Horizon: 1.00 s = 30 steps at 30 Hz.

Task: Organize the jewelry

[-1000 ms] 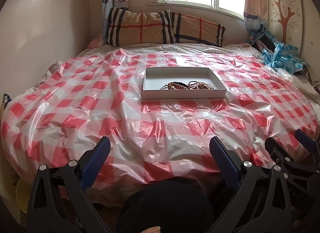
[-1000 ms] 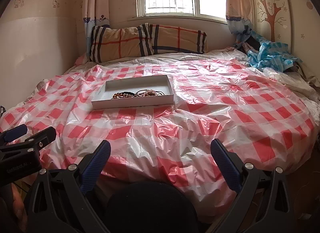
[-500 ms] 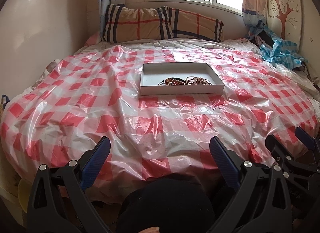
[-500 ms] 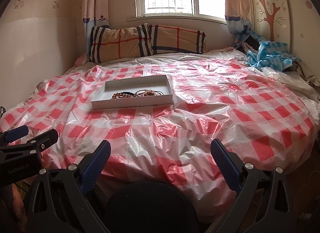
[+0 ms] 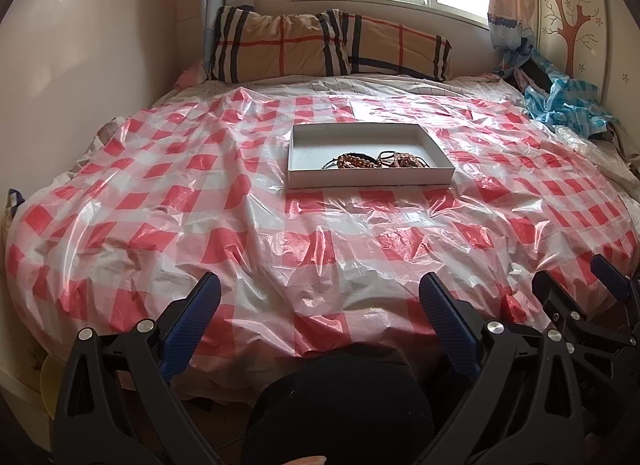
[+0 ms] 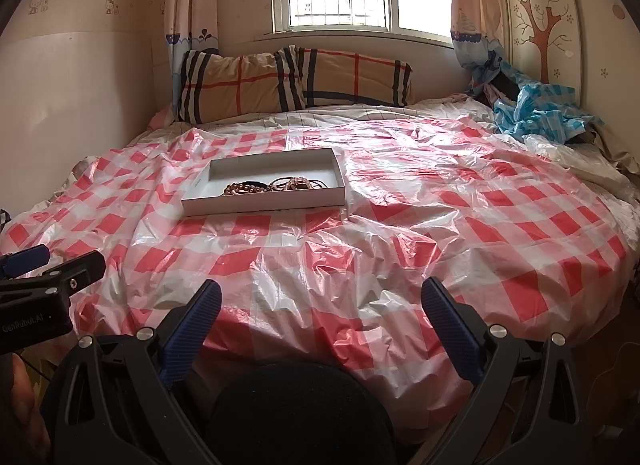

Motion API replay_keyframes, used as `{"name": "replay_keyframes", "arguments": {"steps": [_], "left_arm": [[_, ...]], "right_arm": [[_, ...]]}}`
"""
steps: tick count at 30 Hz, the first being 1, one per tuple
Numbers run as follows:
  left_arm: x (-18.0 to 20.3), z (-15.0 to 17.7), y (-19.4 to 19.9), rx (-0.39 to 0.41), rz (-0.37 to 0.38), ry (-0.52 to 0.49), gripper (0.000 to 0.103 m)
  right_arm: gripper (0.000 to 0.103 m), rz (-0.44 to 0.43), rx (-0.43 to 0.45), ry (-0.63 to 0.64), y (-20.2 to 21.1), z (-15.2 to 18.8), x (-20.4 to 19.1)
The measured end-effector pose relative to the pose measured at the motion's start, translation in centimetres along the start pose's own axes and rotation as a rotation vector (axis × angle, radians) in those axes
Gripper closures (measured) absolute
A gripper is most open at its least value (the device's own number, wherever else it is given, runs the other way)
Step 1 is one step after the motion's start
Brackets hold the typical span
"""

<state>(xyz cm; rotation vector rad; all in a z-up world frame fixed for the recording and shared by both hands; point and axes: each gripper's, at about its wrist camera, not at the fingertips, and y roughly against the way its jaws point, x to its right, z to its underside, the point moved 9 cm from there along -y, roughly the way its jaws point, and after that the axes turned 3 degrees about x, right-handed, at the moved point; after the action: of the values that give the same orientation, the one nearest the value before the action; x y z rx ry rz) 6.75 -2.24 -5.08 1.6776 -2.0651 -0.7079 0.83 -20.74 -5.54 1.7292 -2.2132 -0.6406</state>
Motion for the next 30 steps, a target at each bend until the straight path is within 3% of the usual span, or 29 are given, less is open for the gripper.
{"name": "replay_keyframes", "arguments": {"steps": [9,17,30], "left_arm": [[0.6,0.0,0.6,0.039,-0.031,-0.049,0.008],[-0.3,0.0,-0.1,-0.004,-0.014,-0.014,0.008],[0.2,0.1,-0.5,0.023,-0.038,-0.065,0.008]], "right_arm": [[0.007,0.002,-0.003,0.002,0.0,0.0,0.1],[0.007,0.004,-0.007,0.002,-0.1,0.2,0.2],[0.007,0.006,-0.013,0.002,-0.3,0.4,0.3]]}}
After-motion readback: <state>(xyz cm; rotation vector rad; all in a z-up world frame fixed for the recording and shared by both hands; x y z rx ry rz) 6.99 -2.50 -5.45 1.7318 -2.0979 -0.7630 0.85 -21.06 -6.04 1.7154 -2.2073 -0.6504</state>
